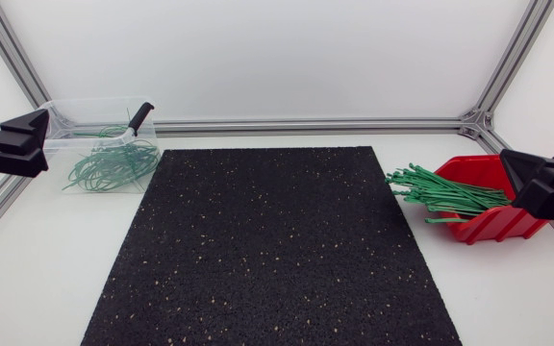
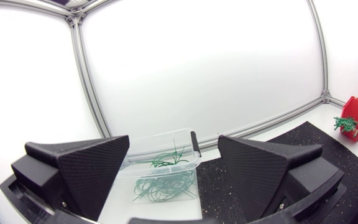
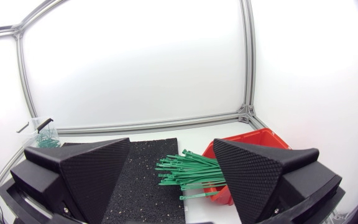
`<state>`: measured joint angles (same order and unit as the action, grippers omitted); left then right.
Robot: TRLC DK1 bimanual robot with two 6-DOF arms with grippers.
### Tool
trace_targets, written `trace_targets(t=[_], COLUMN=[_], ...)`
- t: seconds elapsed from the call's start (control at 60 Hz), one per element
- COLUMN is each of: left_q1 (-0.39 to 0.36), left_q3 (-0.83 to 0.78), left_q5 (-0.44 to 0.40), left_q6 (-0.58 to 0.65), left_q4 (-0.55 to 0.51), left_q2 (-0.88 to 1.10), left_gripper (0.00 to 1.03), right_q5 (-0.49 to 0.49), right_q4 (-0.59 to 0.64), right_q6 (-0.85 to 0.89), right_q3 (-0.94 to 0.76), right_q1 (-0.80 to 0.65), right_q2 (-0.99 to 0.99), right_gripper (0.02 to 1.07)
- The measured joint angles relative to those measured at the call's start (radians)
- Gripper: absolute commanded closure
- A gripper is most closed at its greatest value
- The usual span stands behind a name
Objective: Take a green cable tie from the red box, thread the tail through the head to close it, then place it in the transparent bin on the left.
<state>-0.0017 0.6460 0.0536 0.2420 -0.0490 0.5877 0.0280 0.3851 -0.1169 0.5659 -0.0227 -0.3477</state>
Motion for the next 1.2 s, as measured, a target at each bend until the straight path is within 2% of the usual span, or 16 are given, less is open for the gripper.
trace_targets(t=[0.267,1.083,1.2], left_q1=[-0.002,-0.002,-0.002], left_q3=[-0.133,-0.547,-0.603], left_q5=[0.0,-0.042,-0.046], left_q6=[-0.048,-0.19,-0.209], left_q4=[0.003,0.025,0.048], left_q2=[-0.187,-0.517,-0.559], left_gripper=[0.04,0.05,0.05], right_q5=[-0.003,-0.021,-0.026], right_q4=[-0.039,-0.357,-0.368], right_q6=[0.033,0.096,0.1], right_q3=[-0.106,-0.52,-0.542], right_q1=[0.0,0.014,0.015], right_q2=[0.082,0.325,0.34], right_gripper=[0.09,0.09,0.09])
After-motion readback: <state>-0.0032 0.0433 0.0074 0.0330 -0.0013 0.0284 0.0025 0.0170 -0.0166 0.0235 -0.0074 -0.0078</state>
